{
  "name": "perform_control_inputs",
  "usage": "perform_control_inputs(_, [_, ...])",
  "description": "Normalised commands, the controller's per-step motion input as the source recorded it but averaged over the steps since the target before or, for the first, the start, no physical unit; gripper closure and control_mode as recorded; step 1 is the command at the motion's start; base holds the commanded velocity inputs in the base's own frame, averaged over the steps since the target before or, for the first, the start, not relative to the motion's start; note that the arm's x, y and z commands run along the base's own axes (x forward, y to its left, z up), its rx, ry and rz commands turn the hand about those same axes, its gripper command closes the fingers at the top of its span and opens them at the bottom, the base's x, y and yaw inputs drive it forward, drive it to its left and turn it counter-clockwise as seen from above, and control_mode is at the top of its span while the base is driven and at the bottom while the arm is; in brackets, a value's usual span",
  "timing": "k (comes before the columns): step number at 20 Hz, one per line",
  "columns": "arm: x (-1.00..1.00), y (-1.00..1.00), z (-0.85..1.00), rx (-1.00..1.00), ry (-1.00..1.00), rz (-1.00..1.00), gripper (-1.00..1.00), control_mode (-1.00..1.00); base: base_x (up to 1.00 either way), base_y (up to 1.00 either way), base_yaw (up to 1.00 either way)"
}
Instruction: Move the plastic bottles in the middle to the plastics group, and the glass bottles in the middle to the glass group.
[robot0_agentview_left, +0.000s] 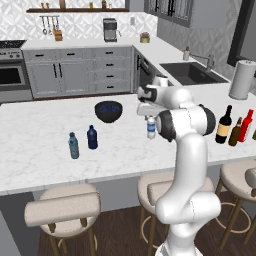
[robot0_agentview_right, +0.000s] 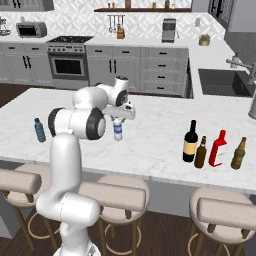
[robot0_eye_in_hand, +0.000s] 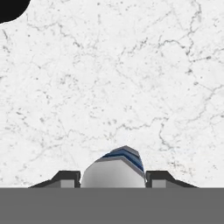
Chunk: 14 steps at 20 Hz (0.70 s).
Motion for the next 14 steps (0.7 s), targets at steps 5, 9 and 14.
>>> perform_control_inputs(5, [-0.63, 0.25, 0.42, 0.15, 0.03, 0.0, 1.0, -1.0, 0.0, 0.0, 0.0])
perform_control_inputs(9, [-0.58, 0.44, 0.37, 0.06, 0.01, 0.02, 1.0, -1.0, 0.0, 0.0, 0.0])
perform_control_inputs(14, [-0.49, 0.63, 0.3, 0.01, 0.03, 0.06, 1.0, -1.0, 0.0, 0.0, 0.0])
